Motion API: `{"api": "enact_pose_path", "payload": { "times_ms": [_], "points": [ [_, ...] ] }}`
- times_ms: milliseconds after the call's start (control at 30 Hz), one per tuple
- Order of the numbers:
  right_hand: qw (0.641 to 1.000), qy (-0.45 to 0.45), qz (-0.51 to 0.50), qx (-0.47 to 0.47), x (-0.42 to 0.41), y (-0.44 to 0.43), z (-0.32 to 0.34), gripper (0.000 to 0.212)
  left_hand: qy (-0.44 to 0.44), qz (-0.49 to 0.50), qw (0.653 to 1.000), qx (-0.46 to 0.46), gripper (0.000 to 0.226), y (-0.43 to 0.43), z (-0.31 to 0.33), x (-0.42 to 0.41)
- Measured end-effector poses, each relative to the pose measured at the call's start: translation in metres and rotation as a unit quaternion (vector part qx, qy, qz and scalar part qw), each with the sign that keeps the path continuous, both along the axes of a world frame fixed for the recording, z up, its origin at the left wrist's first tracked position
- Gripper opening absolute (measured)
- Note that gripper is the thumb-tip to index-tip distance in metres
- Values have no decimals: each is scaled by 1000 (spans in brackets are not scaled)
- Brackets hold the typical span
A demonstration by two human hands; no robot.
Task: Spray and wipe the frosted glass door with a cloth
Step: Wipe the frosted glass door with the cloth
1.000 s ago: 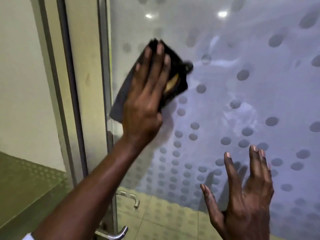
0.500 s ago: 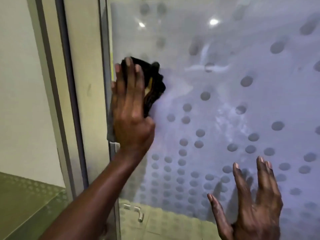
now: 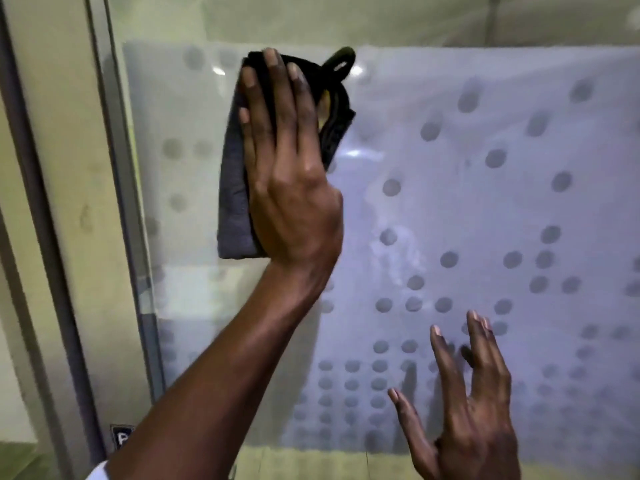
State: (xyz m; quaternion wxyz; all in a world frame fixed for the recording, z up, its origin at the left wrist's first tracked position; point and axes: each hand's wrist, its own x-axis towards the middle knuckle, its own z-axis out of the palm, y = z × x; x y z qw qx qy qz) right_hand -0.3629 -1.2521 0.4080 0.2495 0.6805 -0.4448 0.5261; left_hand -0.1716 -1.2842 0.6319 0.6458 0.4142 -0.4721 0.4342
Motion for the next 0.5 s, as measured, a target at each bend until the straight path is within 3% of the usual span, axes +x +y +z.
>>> {"api": "enact_pose_path", "payload": {
  "times_ms": [500],
  "points": [
    [996, 38, -82, 9, -148, -12, 46, 90, -52, 20, 998, 29, 80, -16, -21, -177]
  ]
}}
